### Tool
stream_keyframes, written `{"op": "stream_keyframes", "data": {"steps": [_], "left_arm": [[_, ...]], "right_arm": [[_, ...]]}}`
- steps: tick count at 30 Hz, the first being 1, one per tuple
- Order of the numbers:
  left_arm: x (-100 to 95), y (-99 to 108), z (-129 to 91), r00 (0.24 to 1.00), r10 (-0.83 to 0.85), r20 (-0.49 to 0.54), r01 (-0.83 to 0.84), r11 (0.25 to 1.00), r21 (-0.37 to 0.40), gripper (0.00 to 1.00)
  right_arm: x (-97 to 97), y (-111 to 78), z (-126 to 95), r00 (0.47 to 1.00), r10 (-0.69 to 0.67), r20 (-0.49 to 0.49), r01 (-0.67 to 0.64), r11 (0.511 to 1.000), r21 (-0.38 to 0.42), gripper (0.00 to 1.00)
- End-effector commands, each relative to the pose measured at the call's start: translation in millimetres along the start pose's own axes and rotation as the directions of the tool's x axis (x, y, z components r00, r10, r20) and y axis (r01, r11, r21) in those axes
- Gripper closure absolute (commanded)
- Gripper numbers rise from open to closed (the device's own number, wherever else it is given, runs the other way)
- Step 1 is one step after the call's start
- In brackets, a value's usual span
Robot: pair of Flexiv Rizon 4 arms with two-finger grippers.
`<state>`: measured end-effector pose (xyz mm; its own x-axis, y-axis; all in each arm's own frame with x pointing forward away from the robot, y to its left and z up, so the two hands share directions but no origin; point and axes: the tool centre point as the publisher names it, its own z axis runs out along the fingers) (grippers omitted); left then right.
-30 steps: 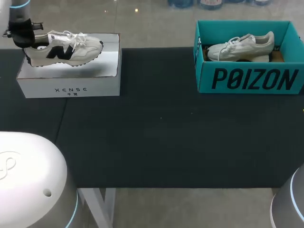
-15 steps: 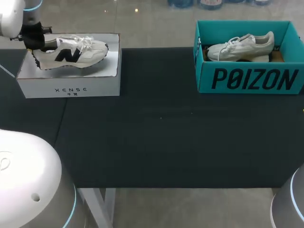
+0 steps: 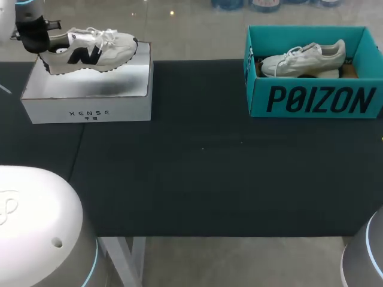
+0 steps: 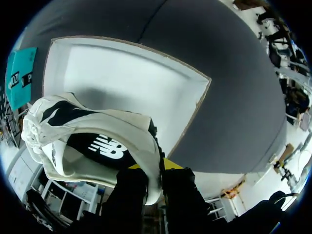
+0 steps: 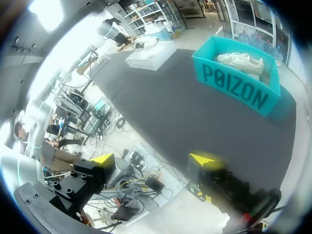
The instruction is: Take the shoe out of the shoebox, open the shoe tongue, remove and reinsert the insole, then place the shoe into the shoebox
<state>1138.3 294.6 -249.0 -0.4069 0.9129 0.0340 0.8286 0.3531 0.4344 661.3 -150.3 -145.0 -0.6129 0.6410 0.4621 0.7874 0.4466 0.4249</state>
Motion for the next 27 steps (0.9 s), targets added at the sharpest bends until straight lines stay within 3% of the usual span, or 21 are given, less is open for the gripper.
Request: {"op": "stream_keyframes", "data": {"steps": [1, 11, 27], "left_arm": [[8.3, -32, -25, 1.000, 0.013, 0.022, -0.012, 0.999, -0.049, 1.00], [10.0, -68, -1, 0.999, 0.037, 0.015, -0.037, 0.999, 0.003, 1.00], [13.0, -74, 30, 0.998, 0.065, -0.010, -0.064, 0.997, 0.041, 1.00]], "right_arm": [[-0.5, 0.2, 0, 1.000, 0.001, 0.001, -0.001, 1.000, 0.003, 0.00], [-0.5, 0.2, 0, 1.000, 0.001, 0.001, -0.001, 1.000, 0.003, 0.00], [-0.5, 0.2, 0, 1.000, 0.001, 0.001, -0.001, 1.000, 0.003, 0.00]]}}
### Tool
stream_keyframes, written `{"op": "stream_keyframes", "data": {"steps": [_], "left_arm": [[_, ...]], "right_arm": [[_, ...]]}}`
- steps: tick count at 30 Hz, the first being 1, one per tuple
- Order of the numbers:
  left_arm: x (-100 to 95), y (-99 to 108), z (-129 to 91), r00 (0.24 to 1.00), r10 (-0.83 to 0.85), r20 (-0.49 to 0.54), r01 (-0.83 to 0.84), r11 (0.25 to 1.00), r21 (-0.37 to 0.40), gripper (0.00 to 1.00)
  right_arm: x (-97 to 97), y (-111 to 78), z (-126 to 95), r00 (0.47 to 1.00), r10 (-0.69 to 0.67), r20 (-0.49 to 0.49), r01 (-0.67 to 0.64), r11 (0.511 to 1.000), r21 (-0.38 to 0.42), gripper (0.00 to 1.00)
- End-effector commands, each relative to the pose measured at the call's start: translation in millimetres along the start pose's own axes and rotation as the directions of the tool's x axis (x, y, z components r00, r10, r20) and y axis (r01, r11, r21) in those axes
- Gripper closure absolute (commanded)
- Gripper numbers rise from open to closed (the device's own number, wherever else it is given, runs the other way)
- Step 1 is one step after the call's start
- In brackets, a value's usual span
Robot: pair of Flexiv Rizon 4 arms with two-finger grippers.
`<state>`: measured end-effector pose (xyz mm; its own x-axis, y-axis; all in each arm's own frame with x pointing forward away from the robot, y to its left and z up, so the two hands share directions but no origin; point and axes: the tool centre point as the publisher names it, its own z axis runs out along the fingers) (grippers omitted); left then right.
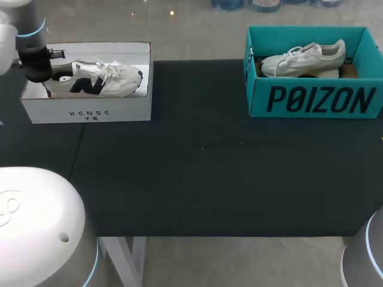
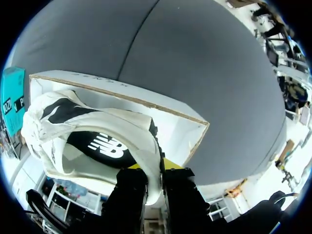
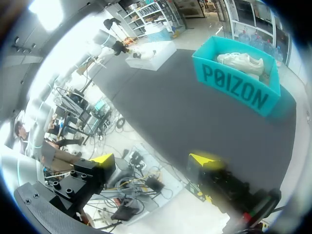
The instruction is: Take the shoe out of the shoebox, open the shoe tongue, remove and reinsert the insole, then place the shoe into the shoebox
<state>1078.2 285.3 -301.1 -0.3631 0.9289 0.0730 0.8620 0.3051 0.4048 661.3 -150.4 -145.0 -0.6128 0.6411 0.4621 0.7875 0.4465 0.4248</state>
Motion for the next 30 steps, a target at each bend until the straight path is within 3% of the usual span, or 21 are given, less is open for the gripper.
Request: {"op": "stream_keyframes", "data": {"steps": [1, 15, 21, 22, 23, 30], "left_arm": [[-1.1, 1, 10, 1.000, 0.008, 0.005, -0.008, 1.000, 0.015, 1.00], [2.3, -13, 48, 0.999, 0.025, -0.023, -0.023, 0.997, 0.075, 1.00], [-1.1, -15, 48, 1.000, 0.008, -0.029, -0.006, 0.998, 0.067, 1.00], [-1.9, -14, 47, 1.000, 0.005, -0.026, -0.004, 0.997, 0.071, 0.56], [-2.6, -13, 45, 1.000, 0.000, -0.015, 0.001, 0.998, 0.060, 0.00], [-3.2, -5, 17, 0.999, -0.021, 0.024, 0.020, 0.999, 0.032, 0.00]], "right_arm": [[-0.5, 0.2, 0, 1.000, 0.001, 0.001, -0.001, 1.000, 0.003, 0.00], [-0.5, 0.2, 0, 1.000, 0.001, 0.001, -0.001, 1.000, 0.003, 0.00], [-0.5, 0.2, 0, 1.000, 0.001, 0.001, -0.001, 1.000, 0.003, 0.00], [-0.5, 0.2, 0, 1.000, 0.001, 0.001, -0.001, 1.000, 0.003, 0.00], [-0.5, 0.2, 0, 1.000, 0.001, 0.001, -0.001, 1.000, 0.003, 0.00], [-0.5, 0.2, 0, 1.000, 0.001, 0.001, -0.001, 1.000, 0.003, 0.00]]}}
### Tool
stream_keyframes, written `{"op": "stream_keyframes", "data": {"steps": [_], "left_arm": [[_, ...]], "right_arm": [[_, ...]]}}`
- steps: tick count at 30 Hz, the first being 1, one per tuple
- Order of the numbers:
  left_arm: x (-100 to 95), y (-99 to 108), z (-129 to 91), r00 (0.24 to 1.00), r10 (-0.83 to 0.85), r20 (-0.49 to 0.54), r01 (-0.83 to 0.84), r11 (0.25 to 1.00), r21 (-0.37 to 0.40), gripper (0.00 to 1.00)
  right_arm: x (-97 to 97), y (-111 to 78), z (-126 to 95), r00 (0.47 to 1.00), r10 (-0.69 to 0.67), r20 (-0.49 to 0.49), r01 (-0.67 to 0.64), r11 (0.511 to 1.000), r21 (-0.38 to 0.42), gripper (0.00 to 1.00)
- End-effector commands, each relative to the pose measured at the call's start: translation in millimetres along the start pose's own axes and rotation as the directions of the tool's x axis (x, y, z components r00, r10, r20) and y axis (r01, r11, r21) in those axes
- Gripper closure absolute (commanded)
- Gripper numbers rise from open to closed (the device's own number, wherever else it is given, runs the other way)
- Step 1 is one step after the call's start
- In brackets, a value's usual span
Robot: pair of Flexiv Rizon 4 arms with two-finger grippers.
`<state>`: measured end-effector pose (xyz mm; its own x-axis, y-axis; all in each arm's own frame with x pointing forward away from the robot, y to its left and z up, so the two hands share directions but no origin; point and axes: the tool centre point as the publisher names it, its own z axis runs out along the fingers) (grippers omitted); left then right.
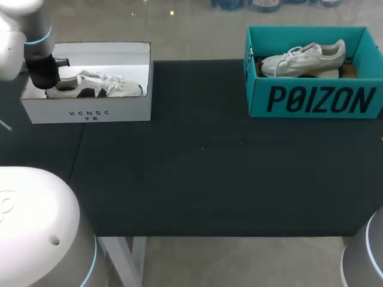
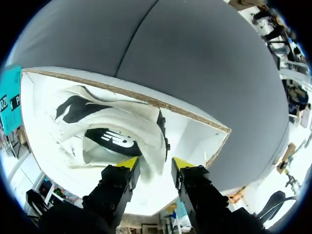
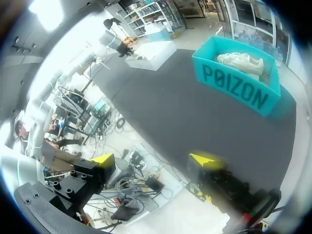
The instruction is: Take the shoe out of the shoebox, open the shoe tongue, remove and reinsert the insole, then place the shoe into the shoebox
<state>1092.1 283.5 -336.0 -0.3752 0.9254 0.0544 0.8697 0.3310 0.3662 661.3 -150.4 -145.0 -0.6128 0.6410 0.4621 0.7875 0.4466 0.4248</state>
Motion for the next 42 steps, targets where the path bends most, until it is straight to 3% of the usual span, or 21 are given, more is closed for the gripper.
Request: {"op": "stream_keyframes", "data": {"steps": [1, 9, 14, 18, 35, 36, 38, 42], "left_arm": [[5.4, -1, -24, 1.000, -0.008, 0.026, 0.009, 1.000, -0.018, 0.00], [-4.3, -5, -85, 0.991, -0.061, 0.119, 0.067, 0.997, -0.047, 0.00], [-12.9, -32, -128, 0.976, -0.093, 0.197, 0.102, 0.994, -0.038, 0.00], [-21.9, -67, -150, 0.973, -0.073, 0.220, 0.080, 0.997, -0.021, 0.00], [-24.3, -74, -153, 0.974, -0.085, 0.212, 0.088, 0.996, -0.002, 0.00], [-24.3, -74, -153, 0.974, -0.085, 0.212, 0.088, 0.996, -0.002, 0.00], [-24.3, -74, -153, 0.974, -0.085, 0.212, 0.088, 0.996, -0.002, 0.00], [-24.3, -74, -153, 0.974, -0.085, 0.212, 0.088, 0.996, -0.002, 0.00]], "right_arm": [[-0.5, 0.2, 0, 1.000, 0.001, 0.001, -0.001, 1.000, 0.003, 0.00], [-0.5, 0.2, 0, 1.000, 0.001, 0.001, -0.001, 1.000, 0.003, 0.00], [-0.5, 0.2, 0, 1.000, 0.001, 0.001, -0.001, 1.000, 0.003, 0.00], [-0.5, 0.2, 0, 1.000, 0.001, 0.001, -0.001, 1.000, 0.003, 0.00], [-0.5, 0.2, 0, 1.000, 0.001, 0.001, -0.001, 1.000, 0.003, 0.00], [-6.3, 6.8, -2, 0.999, 0.002, 0.034, -0.002, 1.000, 0.007, 0.00], [-23.8, 21.2, -6, 0.973, 0.100, 0.208, -0.106, 0.994, 0.015, 0.00], [-52.0, 56.4, -10, 0.941, 0.083, 0.328, -0.097, 0.995, 0.028, 0.00]]}}
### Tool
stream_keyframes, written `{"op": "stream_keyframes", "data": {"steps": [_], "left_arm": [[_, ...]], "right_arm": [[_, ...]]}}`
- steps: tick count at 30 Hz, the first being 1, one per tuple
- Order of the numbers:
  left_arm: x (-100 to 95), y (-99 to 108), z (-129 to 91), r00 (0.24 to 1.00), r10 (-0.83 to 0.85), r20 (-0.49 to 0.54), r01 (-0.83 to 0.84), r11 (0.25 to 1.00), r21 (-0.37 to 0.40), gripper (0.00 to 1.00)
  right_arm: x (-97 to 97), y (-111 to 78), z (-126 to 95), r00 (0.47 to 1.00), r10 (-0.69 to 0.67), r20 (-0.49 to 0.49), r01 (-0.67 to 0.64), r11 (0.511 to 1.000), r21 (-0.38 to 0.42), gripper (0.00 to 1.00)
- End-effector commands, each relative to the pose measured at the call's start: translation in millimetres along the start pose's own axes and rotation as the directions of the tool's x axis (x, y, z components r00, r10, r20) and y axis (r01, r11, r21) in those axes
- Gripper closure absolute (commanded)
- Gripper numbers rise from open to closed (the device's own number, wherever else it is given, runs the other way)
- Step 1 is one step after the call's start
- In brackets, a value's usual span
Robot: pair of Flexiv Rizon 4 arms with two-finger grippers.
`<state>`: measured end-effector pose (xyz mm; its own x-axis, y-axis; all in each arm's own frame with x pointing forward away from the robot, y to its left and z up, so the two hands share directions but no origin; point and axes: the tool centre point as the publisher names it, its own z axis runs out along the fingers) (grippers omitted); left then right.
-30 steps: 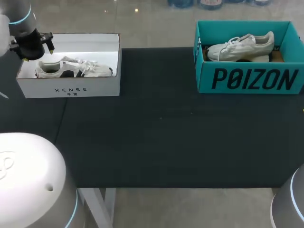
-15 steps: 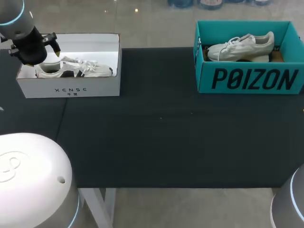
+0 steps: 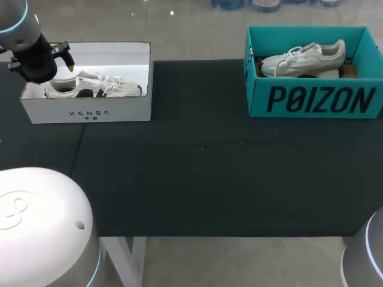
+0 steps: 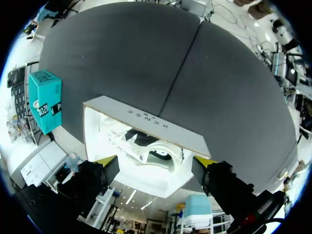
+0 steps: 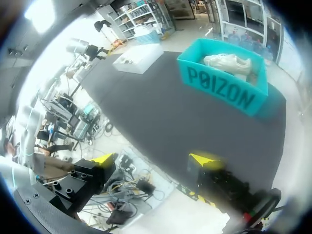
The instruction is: Take the shoe out of the shoebox, open the shoe tongue, remove and reinsert the insole, then place the shoe into the shoebox
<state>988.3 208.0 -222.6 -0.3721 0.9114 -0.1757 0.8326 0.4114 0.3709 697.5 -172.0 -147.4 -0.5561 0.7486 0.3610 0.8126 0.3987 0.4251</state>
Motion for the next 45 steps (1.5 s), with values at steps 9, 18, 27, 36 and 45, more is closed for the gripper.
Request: {"op": "stream_keyframes", "data": {"steps": [9, 18, 27, 36, 45], "left_arm": [[0.3, 0, 0, 1.000, 0.001, 0.000, -0.001, 1.000, 0.000, 0.00], [0.3, 0, 0, 1.000, 0.001, 0.000, -0.001, 1.000, 0.000, 0.00], [0.3, 0, 0, 1.000, 0.001, 0.000, -0.001, 1.000, 0.000, 0.00], [0.3, 0, 0, 1.000, 0.001, 0.000, -0.001, 1.000, 0.000, 0.00], [0.3, 0, 0, 1.000, 0.001, 0.000, -0.001, 1.000, 0.000, 0.00]], "right_arm": [[-80.7, 118.3, 21, 0.945, -0.010, 0.328, -0.031, 0.992, 0.121, 0.00], [-176.2, 164.5, 53, 0.952, 0.030, 0.305, -0.103, 0.969, 0.225, 0.00], [-203.1, 174.2, 58, 0.927, -0.012, 0.374, -0.095, 0.959, 0.266, 0.00], [-203.1, 174.2, 58, 0.927, -0.012, 0.374, -0.095, 0.959, 0.266, 0.00], [-203.1, 174.2, 58, 0.927, -0.012, 0.374, -0.095, 0.959, 0.266, 0.00]]}}
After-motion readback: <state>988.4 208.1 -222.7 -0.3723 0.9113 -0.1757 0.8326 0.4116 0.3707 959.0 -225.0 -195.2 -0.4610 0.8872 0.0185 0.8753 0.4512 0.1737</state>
